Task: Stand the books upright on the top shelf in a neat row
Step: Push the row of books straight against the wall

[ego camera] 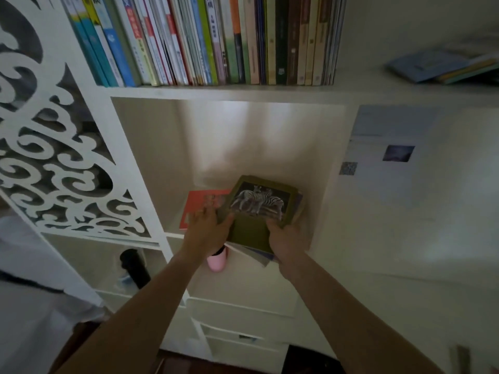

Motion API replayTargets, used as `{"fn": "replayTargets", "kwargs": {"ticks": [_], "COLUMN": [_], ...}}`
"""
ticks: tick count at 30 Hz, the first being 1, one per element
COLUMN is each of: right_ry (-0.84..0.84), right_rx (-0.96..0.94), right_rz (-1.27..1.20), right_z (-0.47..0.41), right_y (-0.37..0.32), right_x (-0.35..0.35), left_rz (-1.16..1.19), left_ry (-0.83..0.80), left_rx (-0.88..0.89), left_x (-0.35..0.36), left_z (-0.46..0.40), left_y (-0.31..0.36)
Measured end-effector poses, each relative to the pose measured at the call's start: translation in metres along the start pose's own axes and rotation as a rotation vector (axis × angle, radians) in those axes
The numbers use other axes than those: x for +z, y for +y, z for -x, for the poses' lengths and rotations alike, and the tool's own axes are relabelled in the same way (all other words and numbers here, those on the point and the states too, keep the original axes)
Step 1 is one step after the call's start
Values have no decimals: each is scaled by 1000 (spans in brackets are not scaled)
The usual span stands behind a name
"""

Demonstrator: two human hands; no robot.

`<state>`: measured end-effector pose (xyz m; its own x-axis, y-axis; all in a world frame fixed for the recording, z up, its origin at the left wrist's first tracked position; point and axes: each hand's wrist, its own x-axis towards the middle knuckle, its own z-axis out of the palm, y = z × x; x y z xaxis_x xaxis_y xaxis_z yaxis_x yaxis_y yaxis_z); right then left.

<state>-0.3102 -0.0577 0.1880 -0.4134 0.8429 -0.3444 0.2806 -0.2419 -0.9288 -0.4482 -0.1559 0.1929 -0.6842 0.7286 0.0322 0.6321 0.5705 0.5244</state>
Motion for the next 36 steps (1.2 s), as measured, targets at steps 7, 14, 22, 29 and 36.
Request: {"fn": "replayTargets", "kwargs": {"ticks": [7, 14, 22, 29, 36], "right_ry": [43, -94, -317, -185, -159], "right_rx": [110, 25, -128, -317, -77], "right_rz": [-481, -641, -357, 379, -79], "right_z": [-14, 33, 102, 117, 115], "right_y": [22, 16, 43, 90, 109], "right_x": [0, -27, -80, -148, -216], "left_rz": [337, 1266, 1279, 1082, 88], "left_ry": [38, -96, -333, -15, 162], "left_rx": [-14, -232, -91, -2, 488], "left_x": [-1, -21, -25, 36, 164], "left_z": [13, 45, 130, 220, 239], "left_y": [-16, -12, 16, 67, 148]}}
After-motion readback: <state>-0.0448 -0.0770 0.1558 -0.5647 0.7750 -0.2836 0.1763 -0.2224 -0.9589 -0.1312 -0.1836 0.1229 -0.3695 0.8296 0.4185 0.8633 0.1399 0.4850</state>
